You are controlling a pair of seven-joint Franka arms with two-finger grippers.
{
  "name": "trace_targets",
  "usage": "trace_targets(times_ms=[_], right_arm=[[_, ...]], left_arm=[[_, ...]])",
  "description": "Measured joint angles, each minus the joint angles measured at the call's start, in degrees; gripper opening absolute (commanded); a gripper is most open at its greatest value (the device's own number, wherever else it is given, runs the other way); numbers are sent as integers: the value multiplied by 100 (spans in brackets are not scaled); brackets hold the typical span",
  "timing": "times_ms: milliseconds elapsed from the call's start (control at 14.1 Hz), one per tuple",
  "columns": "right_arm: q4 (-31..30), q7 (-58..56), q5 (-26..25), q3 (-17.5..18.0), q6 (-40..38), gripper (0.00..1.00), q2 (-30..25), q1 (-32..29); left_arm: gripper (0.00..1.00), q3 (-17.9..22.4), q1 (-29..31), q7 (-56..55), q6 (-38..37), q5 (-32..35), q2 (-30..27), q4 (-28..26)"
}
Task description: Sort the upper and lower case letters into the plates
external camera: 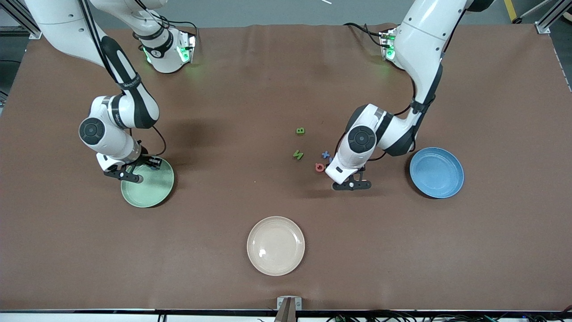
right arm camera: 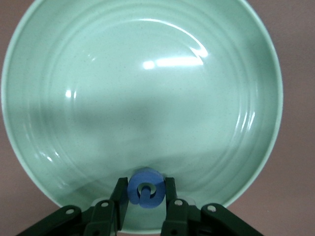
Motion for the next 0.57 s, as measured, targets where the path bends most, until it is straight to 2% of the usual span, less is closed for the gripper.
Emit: trace_targets(times_ms=[71, 213, 355, 568], right_arm=[[9, 0, 0, 0, 19, 100, 18, 0], [51, 0, 0, 1, 30, 100, 19, 0], [137, 0, 0, 31, 3, 100, 14, 1], [566, 448, 7, 343, -768, 100, -71, 13]], left_arm=[[8, 10, 92, 166, -263, 6, -179, 12], [9, 24, 362, 617, -787, 9, -527, 6], [9, 40, 601, 1017, -1010, 16, -764, -107], [9, 53, 999, 1782, -1013, 28, -1015, -466]])
